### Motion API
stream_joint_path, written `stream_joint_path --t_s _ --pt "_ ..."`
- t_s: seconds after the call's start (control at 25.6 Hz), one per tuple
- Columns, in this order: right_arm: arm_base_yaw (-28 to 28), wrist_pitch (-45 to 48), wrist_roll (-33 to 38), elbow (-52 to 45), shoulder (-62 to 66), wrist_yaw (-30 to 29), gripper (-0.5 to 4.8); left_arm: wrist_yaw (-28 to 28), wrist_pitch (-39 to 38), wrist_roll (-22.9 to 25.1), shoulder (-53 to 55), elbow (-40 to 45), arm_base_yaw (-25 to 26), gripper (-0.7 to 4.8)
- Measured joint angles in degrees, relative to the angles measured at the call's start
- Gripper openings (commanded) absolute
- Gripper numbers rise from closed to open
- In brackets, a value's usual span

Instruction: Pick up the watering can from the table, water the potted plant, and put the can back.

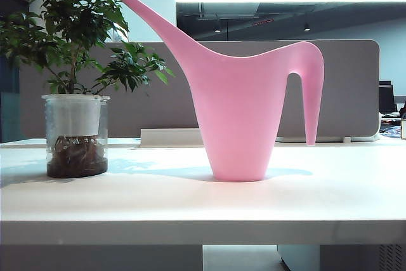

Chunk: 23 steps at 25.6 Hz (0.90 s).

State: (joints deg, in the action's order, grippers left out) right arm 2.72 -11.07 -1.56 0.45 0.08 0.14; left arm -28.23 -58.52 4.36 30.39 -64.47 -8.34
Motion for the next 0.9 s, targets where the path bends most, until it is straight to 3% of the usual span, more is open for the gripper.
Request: stream_joint_path --t_s 0.31,0.43,0.51,0.55,0.62,0.66,0.78,0.9 --pt "0.02 2.19 1.99 0.0 0.02 -0.2 0.0 -0.55 -0.96 1.03 3.56 0.02 0.0 0.03" --pt "0.07 5.53 9.03 0.0 0.0 -0.94 -0.01 -2.75 -0.94 1.31 3.54 0.02 0.0 0.03" --pt "0.07 8.35 13.77 0.02 0.0 -4.68 -0.01 -3.28 -0.98 1.95 3.56 0.02 0.0 0.03" --pt "0.04 9.55 16.96 0.02 0.0 -7.26 -0.01 -3.37 -1.11 2.47 3.56 0.02 0.0 0.03" --pt "0.04 13.57 32.09 1.11 0.09 -14.75 -0.01 -3.28 -1.33 4.5 3.54 0.02 0.0 0.03" --pt "0.04 12.81 33.05 3.02 0.26 -17.25 -0.02 -3.32 -1.36 4.98 3.56 0.02 0.0 0.03" --pt "0.66 8.76 24.63 12.26 0.22 -19.37 -0.01 -3.28 -1.33 5.29 3.56 0.02 0.0 0.03" --pt "0.52 3.32 7.5 23.87 0.5 -9.84 0.25 -3.17 -1.36 5.29 3.56 0.02 0.0 0.03"
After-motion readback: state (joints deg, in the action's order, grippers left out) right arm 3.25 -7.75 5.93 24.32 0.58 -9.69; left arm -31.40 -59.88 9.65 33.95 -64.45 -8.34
